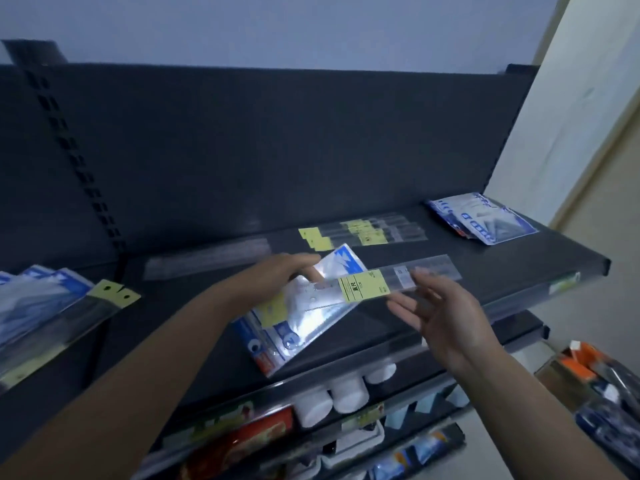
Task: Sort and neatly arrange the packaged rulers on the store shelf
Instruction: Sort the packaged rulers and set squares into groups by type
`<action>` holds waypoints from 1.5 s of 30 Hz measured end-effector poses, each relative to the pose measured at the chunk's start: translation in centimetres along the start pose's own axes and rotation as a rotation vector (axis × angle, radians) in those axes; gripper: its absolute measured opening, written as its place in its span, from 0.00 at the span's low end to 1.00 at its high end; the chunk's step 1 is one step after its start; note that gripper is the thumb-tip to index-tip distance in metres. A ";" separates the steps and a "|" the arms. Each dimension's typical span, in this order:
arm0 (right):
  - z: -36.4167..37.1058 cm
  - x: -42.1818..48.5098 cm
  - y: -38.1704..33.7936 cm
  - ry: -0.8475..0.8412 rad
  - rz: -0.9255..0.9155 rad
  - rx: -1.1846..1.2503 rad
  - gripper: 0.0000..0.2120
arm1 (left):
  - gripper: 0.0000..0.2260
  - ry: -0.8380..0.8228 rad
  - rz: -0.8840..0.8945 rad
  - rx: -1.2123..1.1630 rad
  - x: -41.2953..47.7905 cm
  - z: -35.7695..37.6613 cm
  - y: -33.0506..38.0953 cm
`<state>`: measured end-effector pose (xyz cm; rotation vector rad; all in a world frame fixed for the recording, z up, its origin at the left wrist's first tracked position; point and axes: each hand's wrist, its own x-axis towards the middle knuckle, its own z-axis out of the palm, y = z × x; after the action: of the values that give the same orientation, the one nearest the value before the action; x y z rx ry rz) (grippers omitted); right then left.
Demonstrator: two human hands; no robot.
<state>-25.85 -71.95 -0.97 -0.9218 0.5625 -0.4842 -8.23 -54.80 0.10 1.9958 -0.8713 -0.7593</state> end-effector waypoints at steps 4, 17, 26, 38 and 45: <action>-2.4 5.8 -0.8 0.065 -0.033 -0.059 0.07 | 0.23 -0.118 0.068 -0.039 6.2 1.6 0.5; -7.0 17.9 -6.9 0.005 -0.098 -0.490 0.09 | 0.09 -0.085 0.113 0.287 15.0 1.8 3.3; -6.6 23.6 -6.1 -0.049 -0.530 -1.375 0.04 | 0.08 0.337 0.023 0.665 17.3 2.0 0.9; -2.5 19.1 -2.9 -0.760 -0.388 -1.626 0.26 | 0.31 -0.043 -0.281 0.711 11.9 1.0 2.1; -4.4 18.8 -3.5 -0.742 -0.260 -1.371 0.09 | 0.10 -0.238 -0.209 0.629 13.7 1.5 2.8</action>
<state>-15.00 -87.83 -4.69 -2.3623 -0.0007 0.1299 -2.22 -67.51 -0.92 2.6173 -1.1560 -0.9337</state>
